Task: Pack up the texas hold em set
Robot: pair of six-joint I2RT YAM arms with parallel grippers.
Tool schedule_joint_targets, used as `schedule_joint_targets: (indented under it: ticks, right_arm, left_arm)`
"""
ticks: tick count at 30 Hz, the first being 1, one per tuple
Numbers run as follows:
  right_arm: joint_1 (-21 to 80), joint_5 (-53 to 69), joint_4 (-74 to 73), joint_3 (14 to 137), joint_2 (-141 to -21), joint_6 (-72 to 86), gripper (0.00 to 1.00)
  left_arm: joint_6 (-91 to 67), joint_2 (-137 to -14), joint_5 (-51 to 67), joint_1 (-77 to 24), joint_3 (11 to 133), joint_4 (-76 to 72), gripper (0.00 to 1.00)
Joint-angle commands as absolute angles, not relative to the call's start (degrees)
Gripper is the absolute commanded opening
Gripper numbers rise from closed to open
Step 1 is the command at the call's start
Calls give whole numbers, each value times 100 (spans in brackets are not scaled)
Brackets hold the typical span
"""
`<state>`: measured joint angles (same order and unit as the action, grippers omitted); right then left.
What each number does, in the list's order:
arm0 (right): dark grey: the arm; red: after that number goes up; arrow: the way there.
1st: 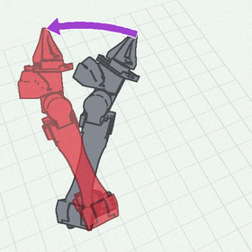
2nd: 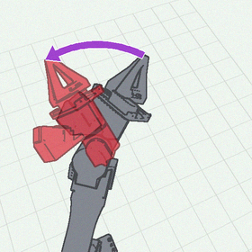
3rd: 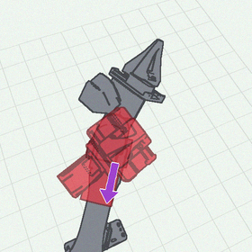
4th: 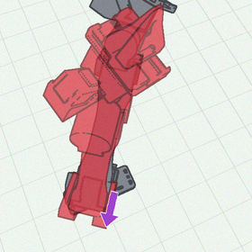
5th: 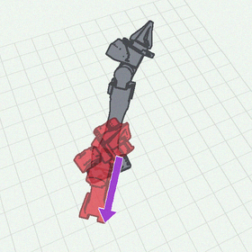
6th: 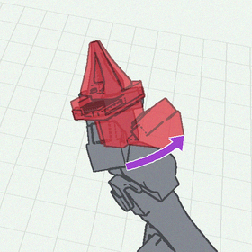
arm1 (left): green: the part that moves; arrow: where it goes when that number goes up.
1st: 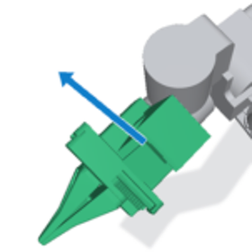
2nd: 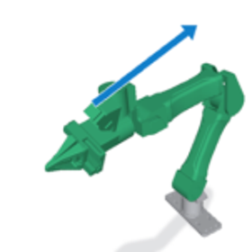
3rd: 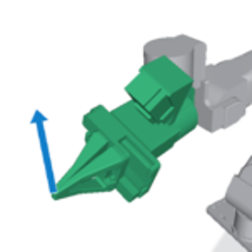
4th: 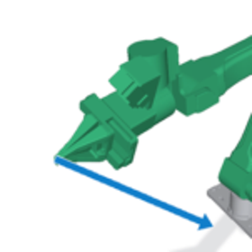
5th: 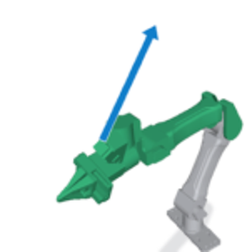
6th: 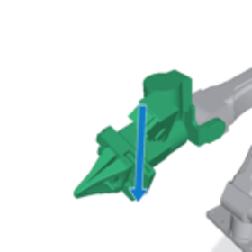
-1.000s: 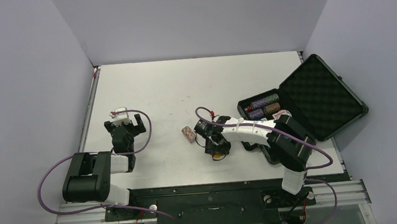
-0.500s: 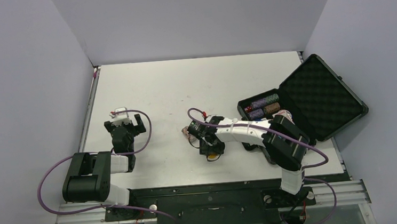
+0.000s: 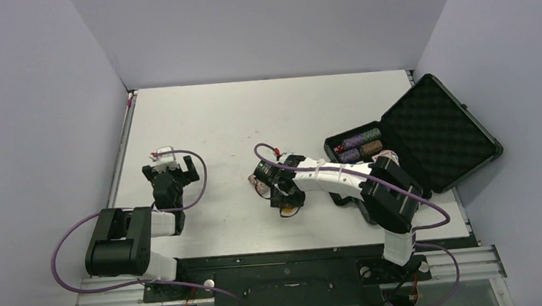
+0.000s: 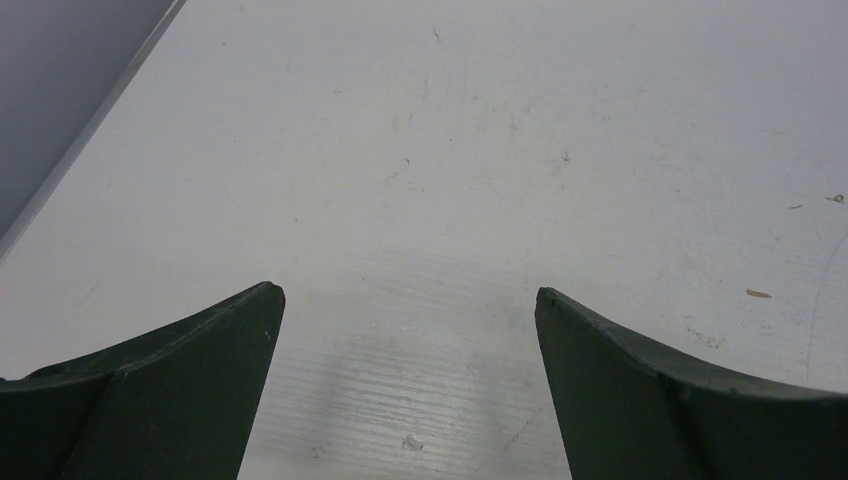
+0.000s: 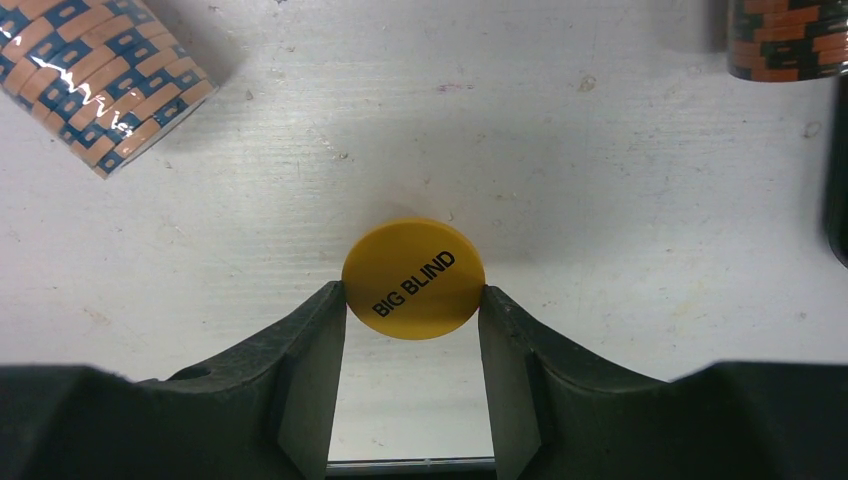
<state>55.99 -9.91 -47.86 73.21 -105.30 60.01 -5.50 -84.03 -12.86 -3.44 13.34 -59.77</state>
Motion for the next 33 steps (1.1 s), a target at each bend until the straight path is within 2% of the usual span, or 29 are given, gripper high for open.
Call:
schedule_joint_targets:
  ticks: [1, 17, 33]
  right_arm:
    - [5631, -1240, -4903, 7453, -10139, 5966, 24]
    - [5334, -1480, -5101, 7153, -9569, 5897, 24]
    - [4298, -1753, -5510, 6606, -8402, 5558, 24]
  left_arm:
    - [-545, -8409, -1312, -361, 1472, -6273, 96]
    - [-540, -8409, -1310, -360, 1472, -6270, 96]
    - [-536, -8408, -1310, -360, 1468, -6272, 96]
